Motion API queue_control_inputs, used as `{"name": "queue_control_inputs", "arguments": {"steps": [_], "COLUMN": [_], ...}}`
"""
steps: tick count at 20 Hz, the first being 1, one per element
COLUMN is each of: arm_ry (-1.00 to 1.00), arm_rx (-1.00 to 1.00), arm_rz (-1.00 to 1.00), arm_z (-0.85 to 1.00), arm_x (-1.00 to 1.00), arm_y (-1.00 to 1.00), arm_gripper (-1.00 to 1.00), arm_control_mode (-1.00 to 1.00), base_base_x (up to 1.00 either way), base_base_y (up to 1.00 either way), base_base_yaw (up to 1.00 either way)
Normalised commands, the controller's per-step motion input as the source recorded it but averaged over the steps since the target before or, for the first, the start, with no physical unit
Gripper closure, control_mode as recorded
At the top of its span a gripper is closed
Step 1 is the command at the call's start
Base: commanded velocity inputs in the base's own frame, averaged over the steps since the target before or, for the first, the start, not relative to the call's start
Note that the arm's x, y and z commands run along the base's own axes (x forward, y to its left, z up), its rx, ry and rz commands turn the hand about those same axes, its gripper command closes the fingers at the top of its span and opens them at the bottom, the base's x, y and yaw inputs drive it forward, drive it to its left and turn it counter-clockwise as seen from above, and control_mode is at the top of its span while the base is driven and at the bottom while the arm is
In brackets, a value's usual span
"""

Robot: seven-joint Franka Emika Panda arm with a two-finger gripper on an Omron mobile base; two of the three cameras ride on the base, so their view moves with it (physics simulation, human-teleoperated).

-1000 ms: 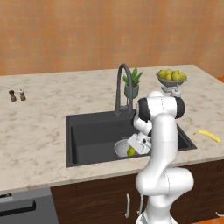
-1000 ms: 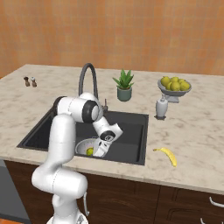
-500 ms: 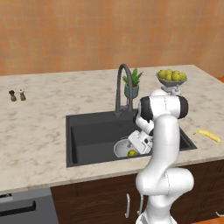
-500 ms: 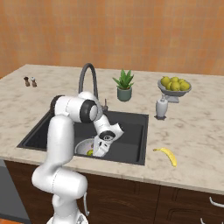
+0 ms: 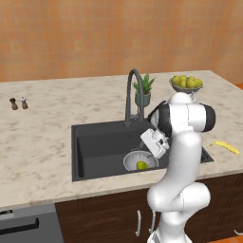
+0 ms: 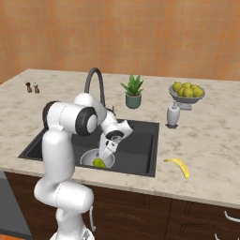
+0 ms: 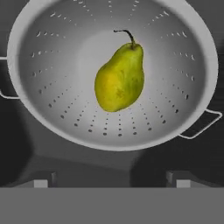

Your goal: Put the colander in the sink, put the banana, pear in the colander, and turn on the sink faucet and pour water over the colander.

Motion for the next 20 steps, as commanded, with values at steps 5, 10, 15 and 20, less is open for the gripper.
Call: {"name": "queue_control_inputs", "arguments": {"steps": [5, 10, 15, 20], "arm_ry": [-0.10, -0.03, 0.00, 0.02], "arm_rx": [0.00, -0.07, -0.19, -0.20], "arm_rz": [-0.05, -0.07, -0.06, -0.03], "arm_z": [0.66, 0.54, 0.71, 0.70], "arm_x": [-0.06, -0.31, -0.25, -0.20], "arm_y": [-0.46, -0.48, -0.49, -0.71], "arm_gripper": [-1.00, -1.00, -1.00, -1.00], "arm_control_mode": [-1.00, -1.00, -1.00, -1.00], "base_base_x": [0.00, 0.00, 0.00, 0.00], "base_base_y": [0.00, 0.00, 0.00, 0.00], "base_base_yaw": [0.00, 0.00, 0.00, 0.00]}}
